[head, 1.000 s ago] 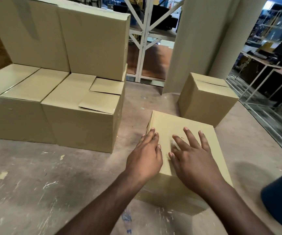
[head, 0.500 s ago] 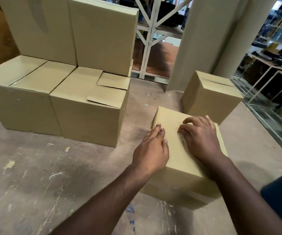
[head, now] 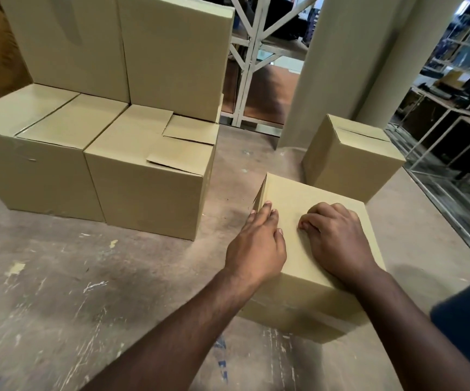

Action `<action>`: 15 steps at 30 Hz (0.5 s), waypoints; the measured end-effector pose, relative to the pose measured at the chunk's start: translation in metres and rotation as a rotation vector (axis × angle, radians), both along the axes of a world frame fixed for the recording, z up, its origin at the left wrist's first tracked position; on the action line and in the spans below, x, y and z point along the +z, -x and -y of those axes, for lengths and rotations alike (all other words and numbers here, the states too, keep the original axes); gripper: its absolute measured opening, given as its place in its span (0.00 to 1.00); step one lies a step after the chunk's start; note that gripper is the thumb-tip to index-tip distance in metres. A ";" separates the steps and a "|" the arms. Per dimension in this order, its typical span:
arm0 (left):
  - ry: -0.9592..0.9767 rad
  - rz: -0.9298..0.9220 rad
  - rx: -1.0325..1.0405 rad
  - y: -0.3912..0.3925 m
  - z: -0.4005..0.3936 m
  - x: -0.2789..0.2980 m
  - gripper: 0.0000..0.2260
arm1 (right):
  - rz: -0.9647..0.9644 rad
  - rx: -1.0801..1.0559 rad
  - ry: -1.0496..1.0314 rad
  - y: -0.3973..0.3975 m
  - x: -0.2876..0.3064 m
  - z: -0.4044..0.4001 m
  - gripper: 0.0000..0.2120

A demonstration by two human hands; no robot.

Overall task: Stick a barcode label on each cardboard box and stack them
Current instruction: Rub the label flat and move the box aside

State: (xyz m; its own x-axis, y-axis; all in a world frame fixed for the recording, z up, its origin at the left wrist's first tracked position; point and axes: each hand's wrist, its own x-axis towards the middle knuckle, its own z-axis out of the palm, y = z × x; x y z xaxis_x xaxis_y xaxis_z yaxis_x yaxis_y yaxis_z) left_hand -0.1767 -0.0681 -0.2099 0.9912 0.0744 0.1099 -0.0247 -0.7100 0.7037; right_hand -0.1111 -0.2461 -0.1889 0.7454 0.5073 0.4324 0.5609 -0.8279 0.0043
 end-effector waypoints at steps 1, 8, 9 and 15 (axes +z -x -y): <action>0.000 0.003 -0.002 0.000 0.000 0.000 0.23 | 0.000 -0.022 -0.003 -0.004 0.000 0.000 0.05; 0.014 -0.003 -0.002 0.001 0.000 0.001 0.23 | -0.099 -0.042 -0.061 -0.007 0.001 -0.007 0.06; 0.015 -0.003 -0.003 0.001 0.000 0.001 0.23 | -0.107 -0.016 -0.065 0.001 0.001 -0.006 0.06; 0.023 -0.018 -0.034 -0.001 -0.001 0.000 0.24 | -0.292 0.029 -0.034 0.038 0.000 0.014 0.18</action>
State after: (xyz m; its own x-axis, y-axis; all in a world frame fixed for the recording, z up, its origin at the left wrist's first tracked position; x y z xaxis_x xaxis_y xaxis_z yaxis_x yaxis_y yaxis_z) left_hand -0.1755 -0.0671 -0.2099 0.9950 0.0430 0.0902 -0.0354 -0.6925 0.7206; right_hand -0.1496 -0.2598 -0.1890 0.8260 0.5194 0.2190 0.5581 -0.8081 -0.1884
